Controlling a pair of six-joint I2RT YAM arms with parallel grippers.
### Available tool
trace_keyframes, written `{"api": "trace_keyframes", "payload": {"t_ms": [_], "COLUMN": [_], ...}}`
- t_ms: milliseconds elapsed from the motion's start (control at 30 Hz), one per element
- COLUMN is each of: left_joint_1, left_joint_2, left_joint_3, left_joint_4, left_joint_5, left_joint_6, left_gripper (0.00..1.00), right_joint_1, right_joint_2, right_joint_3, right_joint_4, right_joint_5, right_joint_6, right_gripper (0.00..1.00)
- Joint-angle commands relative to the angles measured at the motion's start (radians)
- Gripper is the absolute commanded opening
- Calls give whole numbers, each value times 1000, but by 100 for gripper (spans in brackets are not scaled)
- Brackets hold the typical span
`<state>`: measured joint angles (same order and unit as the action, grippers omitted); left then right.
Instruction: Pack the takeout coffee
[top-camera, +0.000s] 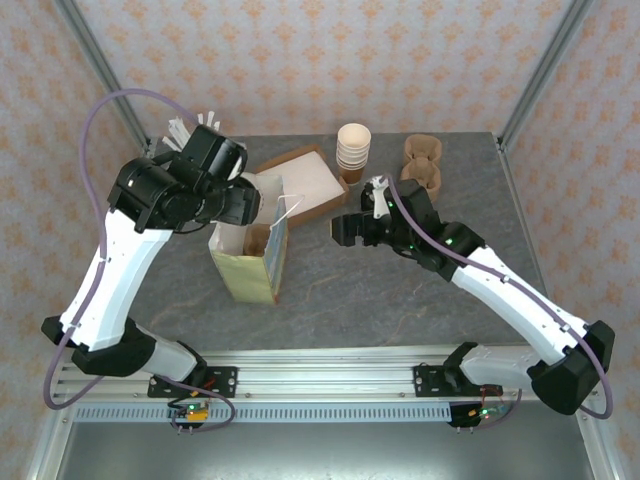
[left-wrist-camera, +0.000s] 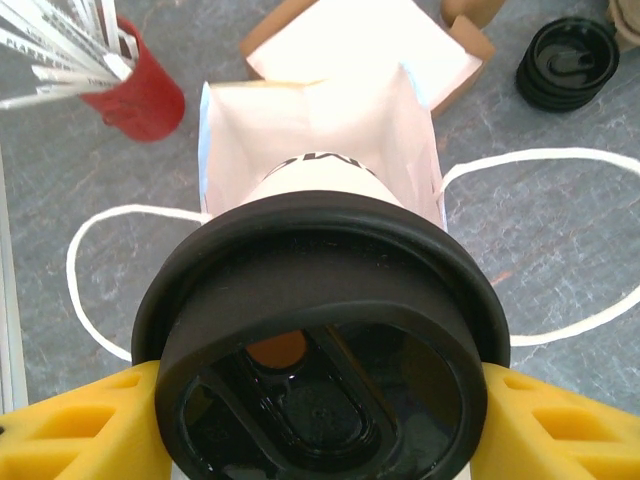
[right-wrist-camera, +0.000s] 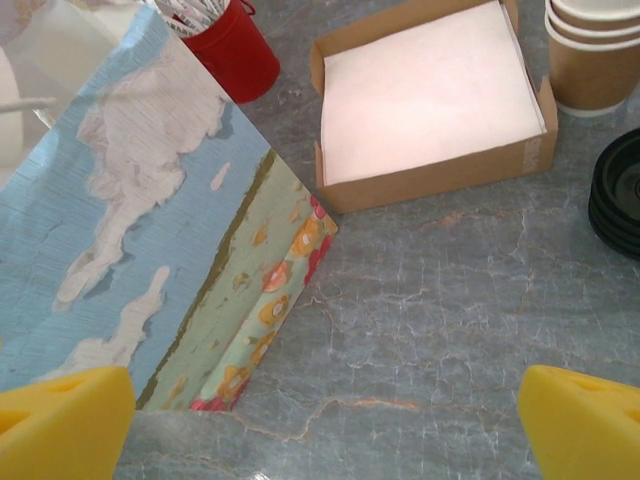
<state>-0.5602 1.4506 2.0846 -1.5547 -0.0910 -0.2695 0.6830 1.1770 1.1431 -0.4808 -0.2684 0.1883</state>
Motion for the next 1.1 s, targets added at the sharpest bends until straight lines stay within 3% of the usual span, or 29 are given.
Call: {"api": "trace_keyframes", "payload": {"t_ms": [0,533,1067], "left_joint_1": [14,106,131], "left_joint_2": [5,213,191], "left_joint_3": [-17,65,-84], "left_joint_4": [-71,-239,-240], "left_joint_5": [18,157,251], "left_joint_6": [-76,-91,-119], "left_gripper": [37,36,35], "right_joint_1": [7,6,7], "right_joint_2": [27,34,68], "right_joint_3": [3,-53,-53], "right_joint_4": [60,109,106], "right_joint_5": [26,85,75], "right_joint_6": [-31,-65,-67], "right_gripper": [99,99,99]}}
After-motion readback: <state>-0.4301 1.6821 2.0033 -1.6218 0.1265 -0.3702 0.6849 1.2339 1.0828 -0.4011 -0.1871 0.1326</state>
